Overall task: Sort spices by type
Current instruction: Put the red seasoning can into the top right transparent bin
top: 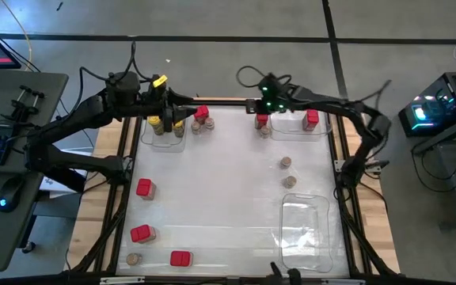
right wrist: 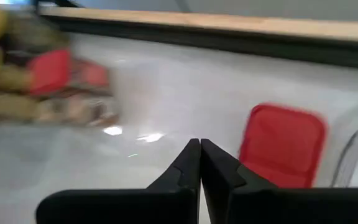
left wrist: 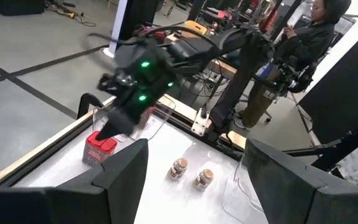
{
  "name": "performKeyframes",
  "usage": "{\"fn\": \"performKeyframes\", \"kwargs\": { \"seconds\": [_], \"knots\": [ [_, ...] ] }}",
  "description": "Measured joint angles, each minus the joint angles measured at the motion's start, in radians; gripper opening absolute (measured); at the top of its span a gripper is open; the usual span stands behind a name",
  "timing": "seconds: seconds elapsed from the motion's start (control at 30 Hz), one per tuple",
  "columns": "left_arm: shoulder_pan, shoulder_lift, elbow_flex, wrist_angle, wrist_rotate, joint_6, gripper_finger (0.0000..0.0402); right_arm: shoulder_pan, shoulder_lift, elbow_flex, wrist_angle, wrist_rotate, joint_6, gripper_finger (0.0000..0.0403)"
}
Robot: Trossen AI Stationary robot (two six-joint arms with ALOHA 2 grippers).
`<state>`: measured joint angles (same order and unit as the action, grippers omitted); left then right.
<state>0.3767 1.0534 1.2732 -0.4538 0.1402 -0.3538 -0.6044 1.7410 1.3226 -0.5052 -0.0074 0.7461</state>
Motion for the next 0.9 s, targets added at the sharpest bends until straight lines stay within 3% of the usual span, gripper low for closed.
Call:
{"fn": "performKeyframes", "kwargs": {
  "seconds": [0.17, 0.4, 0.57, 0.9],
  "knots": [
    [0.000, 0.000, 0.000, 0.000, 0.000, -0.010, 0.0255, 0.017, 0.140, 0.216, -0.249, 0.189, -0.041, 0.0002],
    [0.000, 0.000, 0.000, 0.000, 0.000, -0.010, 0.0255, 0.021, 0.285, 0.409, -0.443, 0.209, -0.105, 0.0001],
    [0.000, 0.000, 0.000, -0.004, 0.000, -0.004, 0.0255, 0.030, 0.315, 0.434, -0.550, 0.260, -0.145, 0.0001],
    [0.000, 0.000, 0.000, -0.027, 0.000, 0.035, 0.0255, 0.059, 0.310, 0.399, -0.485, 0.216, -0.195, 0.0000]
  ]
}}
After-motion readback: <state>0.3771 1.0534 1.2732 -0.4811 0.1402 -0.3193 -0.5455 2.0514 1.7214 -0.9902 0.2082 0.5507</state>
